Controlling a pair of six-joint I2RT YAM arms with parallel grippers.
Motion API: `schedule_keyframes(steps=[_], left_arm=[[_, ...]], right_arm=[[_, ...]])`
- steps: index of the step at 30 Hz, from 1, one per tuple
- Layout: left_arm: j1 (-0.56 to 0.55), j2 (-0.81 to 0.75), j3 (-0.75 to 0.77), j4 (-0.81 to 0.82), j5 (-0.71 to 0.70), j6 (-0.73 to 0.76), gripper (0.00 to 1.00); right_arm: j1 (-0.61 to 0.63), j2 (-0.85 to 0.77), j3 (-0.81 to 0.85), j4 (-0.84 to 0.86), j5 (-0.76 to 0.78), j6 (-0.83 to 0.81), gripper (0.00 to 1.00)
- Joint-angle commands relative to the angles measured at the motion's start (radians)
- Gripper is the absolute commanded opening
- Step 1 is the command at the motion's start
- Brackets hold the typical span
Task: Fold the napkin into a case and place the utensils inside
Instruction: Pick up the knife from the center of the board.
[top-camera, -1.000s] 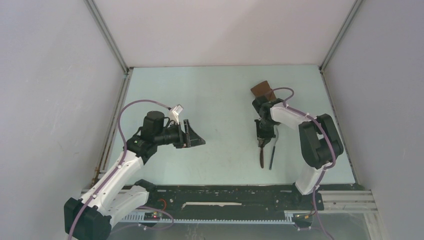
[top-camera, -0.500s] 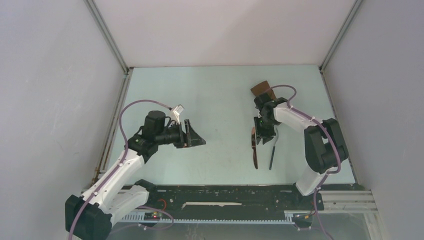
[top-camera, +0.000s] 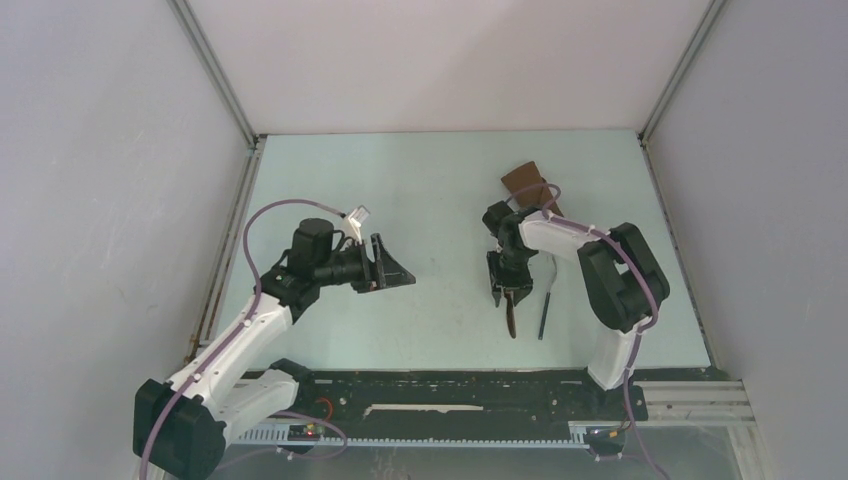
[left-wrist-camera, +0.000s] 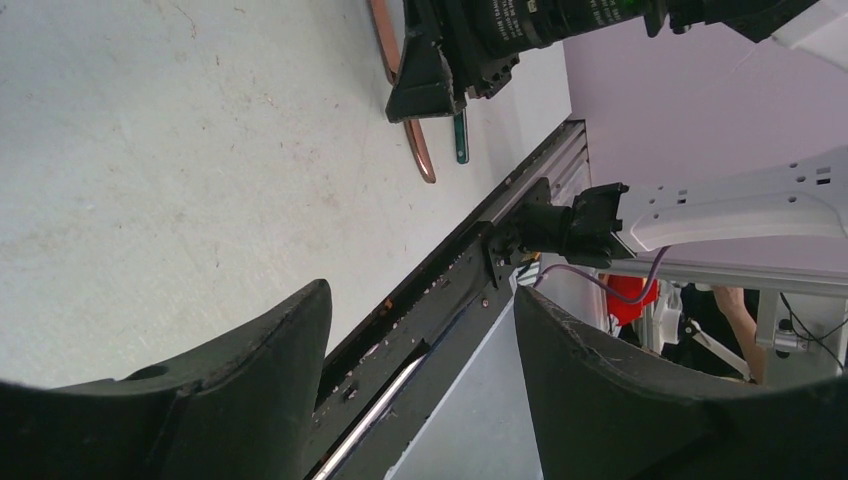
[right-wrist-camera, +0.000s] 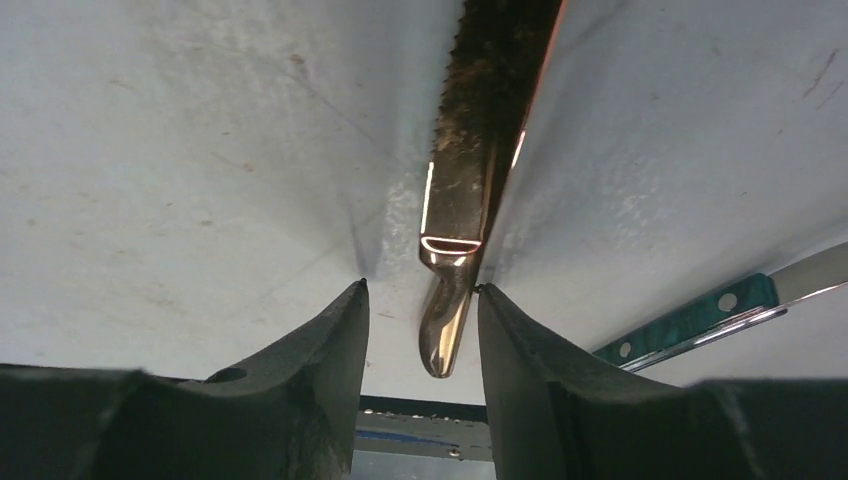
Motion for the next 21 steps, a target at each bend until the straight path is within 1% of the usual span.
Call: schedule_keyframes(steps=[1,4,6,7,9,11,15,18,21], left_arm=[[0.008,-0.013,-0.009,0.04,0.021,-0.02,0.73],[0.009,0.001,-0.011,0.039,0.009,-0.024,0.73],[0.009,0.022,-0.015,0.038,-0.011,-0.041,0.73],[0.008,0.034,-0.017,0.037,-0.022,-0.054,0.74],[0.009,0.07,-0.022,0.04,-0.043,-0.088,0.74],[0.01,0.11,-0.038,0.069,-0.057,-0.141,0.75],[0.01,0.213,-0.103,0.267,-0.046,-0.302,0.78],[0.004,0.333,-0.115,0.446,-0.04,-0.423,0.77],[-0.031,0.449,-0.092,0.579,-0.061,-0.496,0.75]], right_arm=[[0.015,0.014,0.031,-0.029,0.071,0.023,0.52],[0.018,0.018,0.02,-0.015,0.062,0.023,0.51],[0.021,0.025,0.011,0.007,0.054,0.025,0.45],[0.025,0.027,0.005,0.021,0.057,0.024,0.41],[0.035,0.03,-0.011,0.054,0.067,0.025,0.26],[0.049,0.022,-0.026,0.09,0.08,0.022,0.14],[0.091,-0.044,-0.067,0.164,0.094,0.009,0.0],[0.099,-0.139,-0.116,0.238,0.07,0.008,0.0],[0.102,-0.204,-0.167,0.301,0.037,-0.011,0.0]])
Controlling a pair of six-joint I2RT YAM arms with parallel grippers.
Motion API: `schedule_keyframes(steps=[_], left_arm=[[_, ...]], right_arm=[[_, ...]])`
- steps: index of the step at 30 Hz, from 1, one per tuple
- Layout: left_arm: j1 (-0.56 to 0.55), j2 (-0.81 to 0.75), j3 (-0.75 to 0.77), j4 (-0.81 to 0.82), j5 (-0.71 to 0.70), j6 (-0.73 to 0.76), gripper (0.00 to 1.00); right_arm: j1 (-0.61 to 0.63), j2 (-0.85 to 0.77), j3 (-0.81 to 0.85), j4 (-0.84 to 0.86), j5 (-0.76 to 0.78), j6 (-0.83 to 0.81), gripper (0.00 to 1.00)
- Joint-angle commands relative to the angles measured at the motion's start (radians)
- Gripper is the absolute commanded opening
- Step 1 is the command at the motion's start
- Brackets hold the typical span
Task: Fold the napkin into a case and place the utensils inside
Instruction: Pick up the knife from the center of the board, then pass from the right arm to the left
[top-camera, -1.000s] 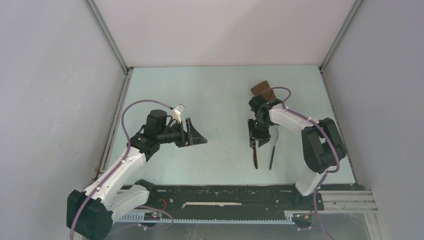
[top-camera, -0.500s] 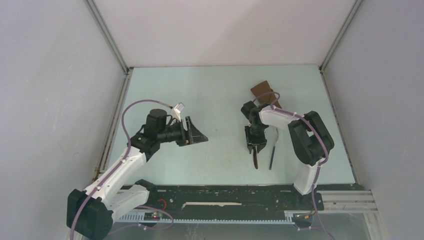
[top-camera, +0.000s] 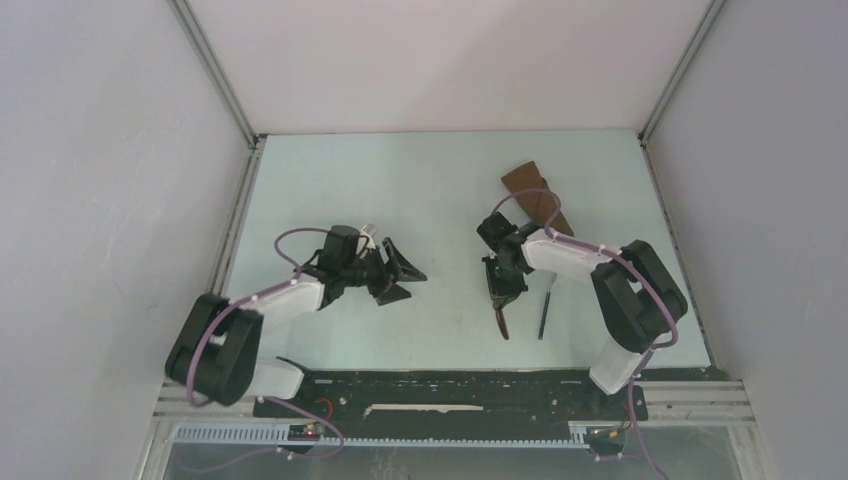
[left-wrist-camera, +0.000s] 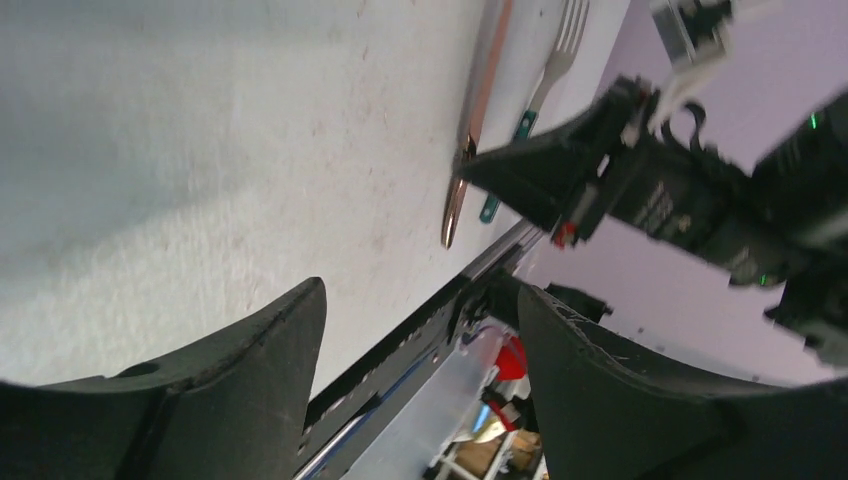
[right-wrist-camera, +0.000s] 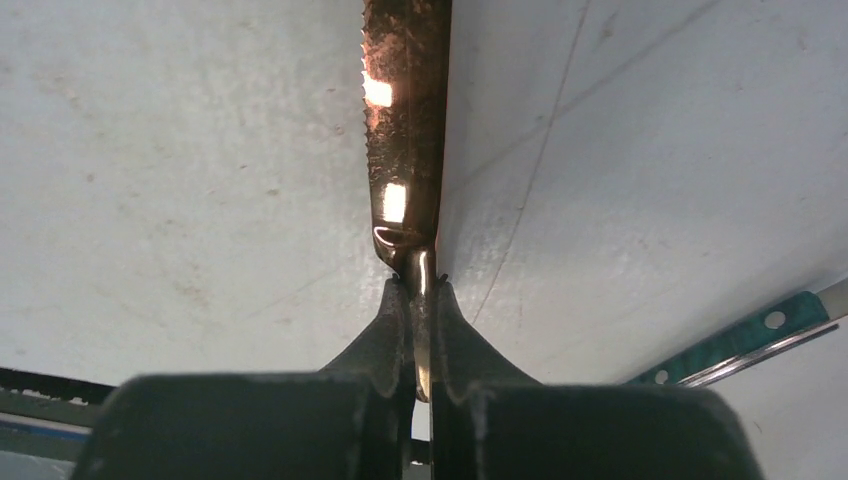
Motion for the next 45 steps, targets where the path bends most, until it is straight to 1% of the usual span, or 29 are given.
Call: schedule_keyframes(steps=[1,5,7,10,12,15,17,19,21,28,29,32,34,36,37,39,40,41,42,44,45], left_arm=[[-0.046,0.143,0.04,0.305,-0.032,-0.182,0.73],[-0.124,0.307,0.098,0.471,-0.07,-0.259,0.65],[-0.163,0.376,0.138,0.537,-0.088,-0.262,0.63],[-0.211,0.467,0.205,0.578,-0.126,-0.21,0.66],[-0.232,0.511,0.237,0.58,-0.155,-0.2,0.66],[-0.237,0.566,0.264,0.555,-0.189,-0.224,0.58],[-0.24,0.588,0.277,0.535,-0.196,-0.233,0.56],[-0.245,0.586,0.283,0.464,-0.228,-0.222,0.57],[-0.252,0.58,0.288,0.428,-0.251,-0.205,0.59],[-0.281,0.674,0.353,0.541,-0.181,-0.213,0.54],[-0.283,0.681,0.36,0.549,-0.177,-0.215,0.51],[-0.283,0.7,0.371,0.568,-0.167,-0.226,0.36],[-0.283,0.688,0.365,0.572,-0.174,-0.215,0.22],[-0.283,0.66,0.355,0.572,-0.188,-0.178,0.03],[-0.283,0.644,0.351,0.572,-0.191,-0.162,0.0],[-0.283,0.613,0.342,0.576,-0.178,-0.141,0.0],[-0.283,0.594,0.334,0.578,-0.176,-0.138,0.0],[-0.284,0.564,0.32,0.579,-0.176,-0.145,0.0],[-0.283,0.539,0.304,0.58,-0.175,-0.155,0.0],[-0.288,0.497,0.278,0.594,-0.17,-0.176,0.0],[-0.291,0.477,0.271,0.596,-0.167,-0.177,0.0]], right_arm=[[0.013,-0.107,-0.056,0.162,-0.043,-0.027,0.0],[0.017,-0.144,-0.116,0.236,-0.079,-0.058,0.0],[0.018,-0.158,-0.135,0.262,-0.092,-0.067,0.0],[0.019,-0.161,-0.149,0.291,-0.113,-0.074,0.0],[0.021,-0.17,-0.156,0.306,-0.122,-0.077,0.0],[0.024,-0.178,-0.162,0.318,-0.128,-0.08,0.0],[0.027,-0.184,-0.166,0.325,-0.13,-0.082,0.0],[0.03,-0.187,-0.166,0.327,-0.13,-0.084,0.0],[0.032,-0.19,-0.167,0.331,-0.133,-0.085,0.0],[0.047,-0.187,-0.168,0.35,-0.141,-0.084,0.0],[0.048,-0.185,-0.169,0.349,-0.14,-0.085,0.0],[0.052,-0.183,-0.167,0.351,-0.138,-0.085,0.0],[0.054,-0.185,-0.167,0.345,-0.131,-0.085,0.0],[0.055,-0.194,-0.161,0.318,-0.113,-0.08,0.0],[0.055,-0.203,-0.156,0.296,-0.096,-0.069,0.1],[0.057,-0.236,-0.137,0.25,-0.077,-0.042,0.43],[0.062,-0.256,-0.133,0.231,-0.075,-0.031,0.55],[0.071,-0.281,-0.132,0.228,-0.085,-0.034,0.62],[0.085,-0.3,-0.132,0.231,-0.08,-0.038,0.65],[0.105,-0.31,-0.122,0.238,-0.086,-0.054,0.67],[0.108,-0.301,-0.111,0.226,-0.091,-0.066,0.67]])
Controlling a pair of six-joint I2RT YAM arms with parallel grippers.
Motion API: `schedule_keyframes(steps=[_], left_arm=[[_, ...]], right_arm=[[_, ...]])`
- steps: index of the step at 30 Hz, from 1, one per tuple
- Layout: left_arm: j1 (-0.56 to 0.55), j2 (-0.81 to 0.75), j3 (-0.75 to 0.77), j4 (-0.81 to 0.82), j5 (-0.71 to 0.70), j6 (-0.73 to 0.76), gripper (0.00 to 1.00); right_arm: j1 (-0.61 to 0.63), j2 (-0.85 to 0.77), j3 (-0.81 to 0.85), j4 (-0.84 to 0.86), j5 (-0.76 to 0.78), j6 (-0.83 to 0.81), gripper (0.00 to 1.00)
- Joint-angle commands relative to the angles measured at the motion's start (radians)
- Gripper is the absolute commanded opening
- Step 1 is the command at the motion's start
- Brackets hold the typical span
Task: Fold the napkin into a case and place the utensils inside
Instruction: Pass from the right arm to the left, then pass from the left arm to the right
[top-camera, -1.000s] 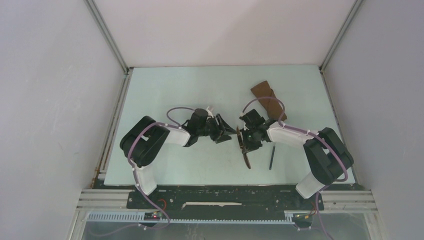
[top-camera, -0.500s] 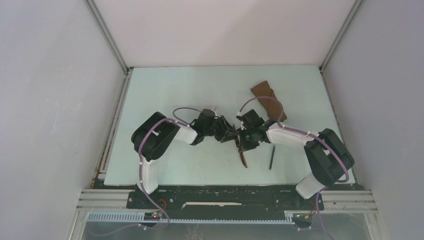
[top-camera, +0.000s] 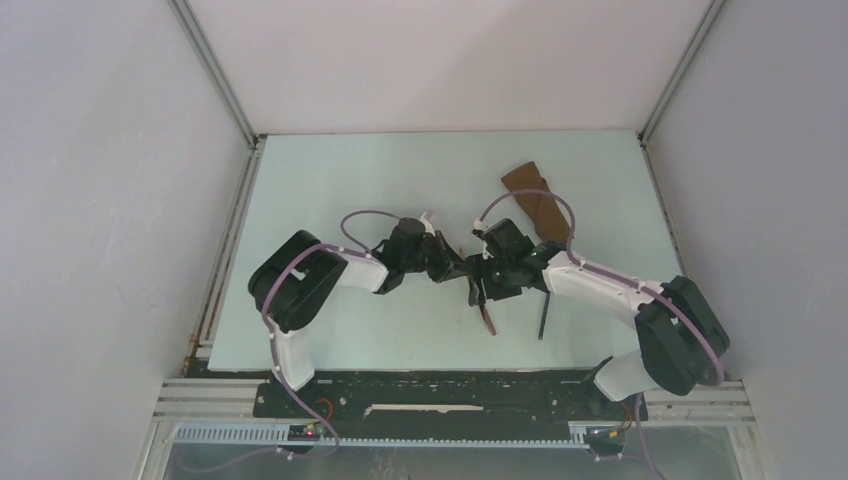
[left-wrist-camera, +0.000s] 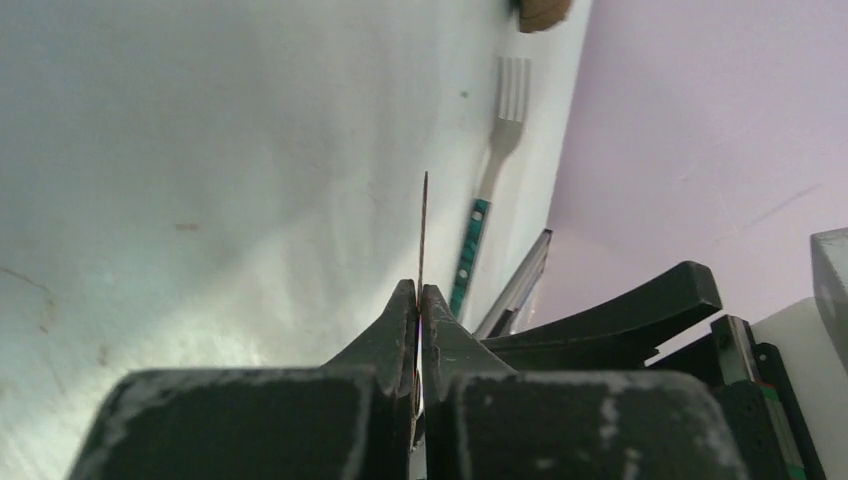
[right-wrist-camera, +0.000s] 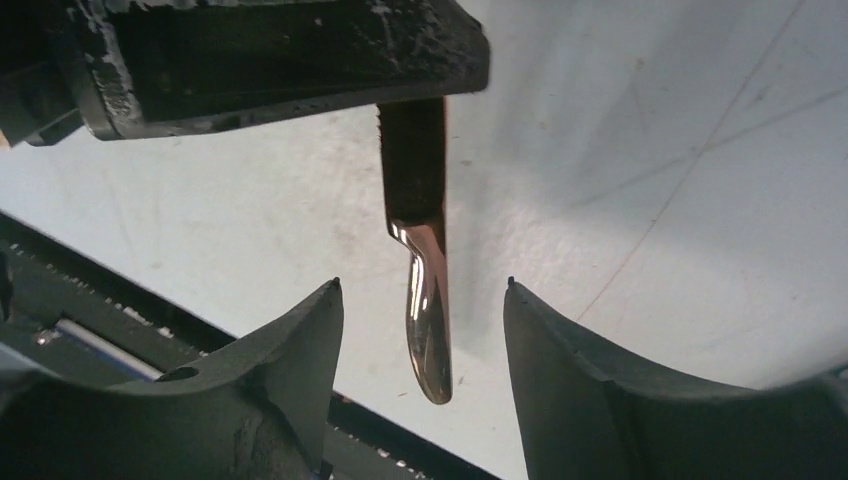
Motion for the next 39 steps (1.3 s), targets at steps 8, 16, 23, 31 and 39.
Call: schedule_keyframes(steps=[8,16,23,31,39], left_arm=[[-0.033,-0.197,-0.05,0.068,0.019,0.04,0.0],[-0.045,-0.218,-0.05,0.041,0.003,0.077,0.0],[-0.046,-0.232,-0.056,0.035,0.0,0.084,0.0],[-0.048,-0.24,-0.051,0.026,-0.001,0.091,0.0],[-0.048,-0.241,-0.05,0.026,-0.001,0.092,0.0]], right_arm=[[0.037,-0.027,0.121,-0.034,-0.049,-0.055,0.63],[0.022,-0.015,0.164,-0.111,-0.003,-0.05,0.51],[0.017,0.008,0.191,-0.139,0.026,-0.057,0.36],[0.016,0.025,0.221,-0.154,0.05,-0.067,0.29],[0.018,0.04,0.24,-0.159,0.064,-0.065,0.46]])
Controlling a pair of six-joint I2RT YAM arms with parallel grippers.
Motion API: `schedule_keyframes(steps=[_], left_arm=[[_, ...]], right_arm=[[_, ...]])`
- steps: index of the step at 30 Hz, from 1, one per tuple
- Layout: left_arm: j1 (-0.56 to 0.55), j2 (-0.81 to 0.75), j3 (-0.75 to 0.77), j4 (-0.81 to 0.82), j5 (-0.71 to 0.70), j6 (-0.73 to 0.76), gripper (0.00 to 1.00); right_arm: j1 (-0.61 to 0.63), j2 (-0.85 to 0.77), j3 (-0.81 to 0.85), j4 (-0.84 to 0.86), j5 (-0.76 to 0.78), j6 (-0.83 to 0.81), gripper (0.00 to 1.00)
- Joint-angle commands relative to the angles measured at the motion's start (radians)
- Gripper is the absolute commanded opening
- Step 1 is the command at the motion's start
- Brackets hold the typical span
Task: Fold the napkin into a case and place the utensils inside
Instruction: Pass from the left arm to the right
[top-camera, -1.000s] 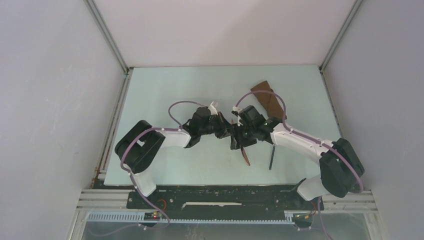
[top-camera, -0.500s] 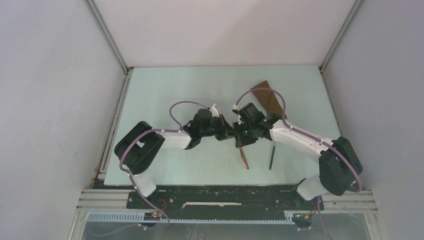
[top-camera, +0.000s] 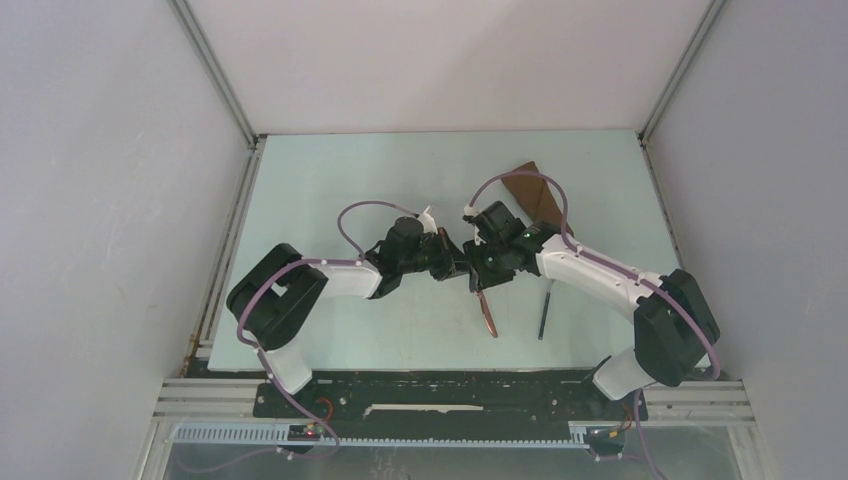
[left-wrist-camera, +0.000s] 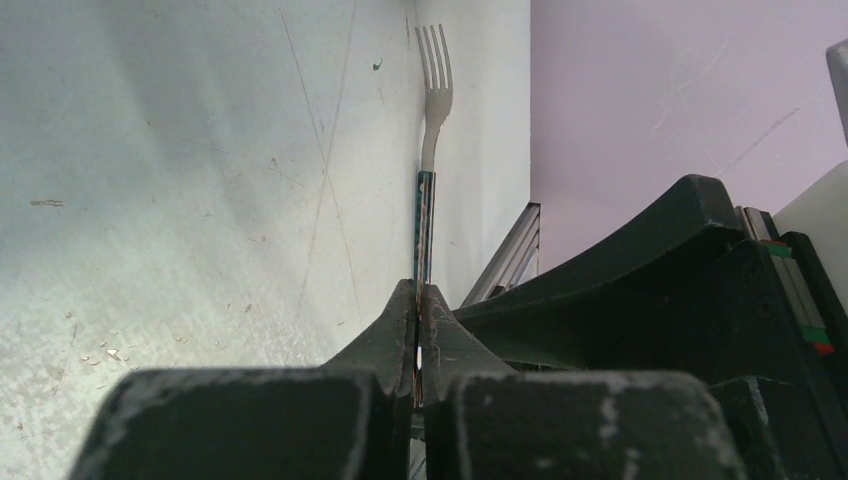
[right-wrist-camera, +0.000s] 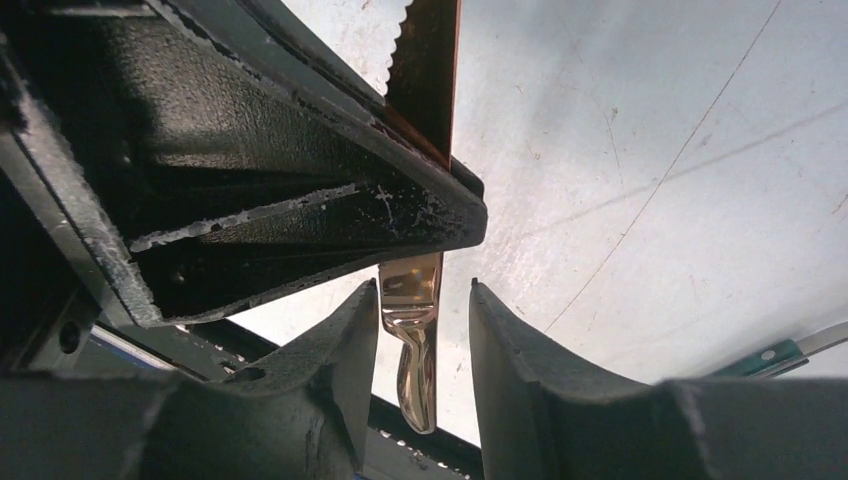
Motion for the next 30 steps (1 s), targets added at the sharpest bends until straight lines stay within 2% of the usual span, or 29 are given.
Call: schedule_keyframes(steps=[1,8,11,13,17,18,19,21,25,30], left_arm=[[-0.003,-0.061,0.004,0.029,0.014,0.013,0.0],[-0.003,-0.067,0.004,0.026,0.015,0.012,0.0],[-0.004,-0.071,0.005,0.026,0.015,0.012,0.0],[-0.004,-0.073,0.008,0.026,0.015,0.013,0.0],[-0.002,-0.077,0.022,0.016,0.019,0.016,0.0],[-0.002,-0.08,0.03,-0.001,0.016,0.022,0.0],[0.0,-0.086,0.038,-0.022,0.009,0.026,0.03],[0.011,-0.097,0.055,-0.073,-0.005,0.036,0.16],[0.066,-0.123,0.091,-0.149,0.003,0.036,0.42],[0.207,-0.223,0.113,-0.312,-0.003,0.101,0.52]], right_arm=[[-0.005,0.005,0.045,0.003,0.033,-0.012,0.46],[-0.006,0.018,0.055,0.006,0.02,-0.013,0.41],[-0.008,0.022,0.058,0.011,0.012,-0.016,0.34],[-0.008,0.028,0.064,0.009,0.017,-0.02,0.26],[-0.008,0.026,0.072,0.007,0.042,-0.053,0.02],[-0.008,0.023,0.071,0.008,0.049,-0.076,0.0],[-0.009,0.021,0.071,0.012,0.068,-0.096,0.0],[-0.03,0.018,0.071,0.025,0.092,-0.125,0.0],[-0.11,0.016,0.081,0.066,0.036,-0.17,0.0],[-0.241,0.041,0.145,0.139,-0.017,-0.288,0.0]])
